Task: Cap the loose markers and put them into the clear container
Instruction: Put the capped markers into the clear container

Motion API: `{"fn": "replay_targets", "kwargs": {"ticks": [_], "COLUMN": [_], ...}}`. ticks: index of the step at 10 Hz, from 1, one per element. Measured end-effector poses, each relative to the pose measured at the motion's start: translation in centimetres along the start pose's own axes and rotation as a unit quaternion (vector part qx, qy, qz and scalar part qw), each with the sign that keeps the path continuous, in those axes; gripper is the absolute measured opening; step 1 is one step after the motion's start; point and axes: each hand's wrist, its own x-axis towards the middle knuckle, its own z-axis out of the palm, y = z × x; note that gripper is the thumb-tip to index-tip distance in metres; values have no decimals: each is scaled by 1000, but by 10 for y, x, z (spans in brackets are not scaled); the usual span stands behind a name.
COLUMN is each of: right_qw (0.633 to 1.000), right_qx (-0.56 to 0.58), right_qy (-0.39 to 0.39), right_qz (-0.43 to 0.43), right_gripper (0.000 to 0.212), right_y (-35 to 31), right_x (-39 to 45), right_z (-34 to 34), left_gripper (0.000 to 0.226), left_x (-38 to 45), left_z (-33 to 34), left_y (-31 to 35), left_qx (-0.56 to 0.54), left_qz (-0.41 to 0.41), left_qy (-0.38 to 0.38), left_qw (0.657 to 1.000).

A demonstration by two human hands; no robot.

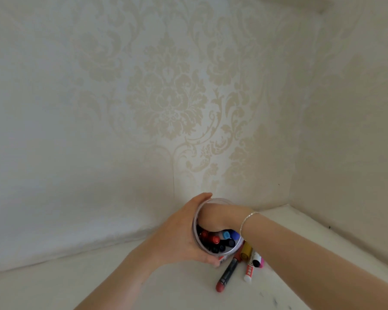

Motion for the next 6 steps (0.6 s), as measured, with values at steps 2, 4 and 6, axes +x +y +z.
{"fn": "replay_targets", "kwargs": {"ticks": [2,4,6], "right_qw": [995,754,915], "right_qx": [96,-503,-358], "right_qy": [-8,-249,-64], "right_qz": [-1,340,173], "right_gripper": [13,85,82], "right_y": [5,-71,-36], "right_x": [6,14,44], "right_z": [-4,52,37], "left_gripper": [118,121,123], "left_x": [-3,-1,-1], "left_z": [-2,-1,2], "left_y": [-3,-2,-2], "left_qx": [-2,9,25], "left_qz": [5,5,1], "left_qy": [17,7,9], "left_qw": [1000,1000,1000]}}
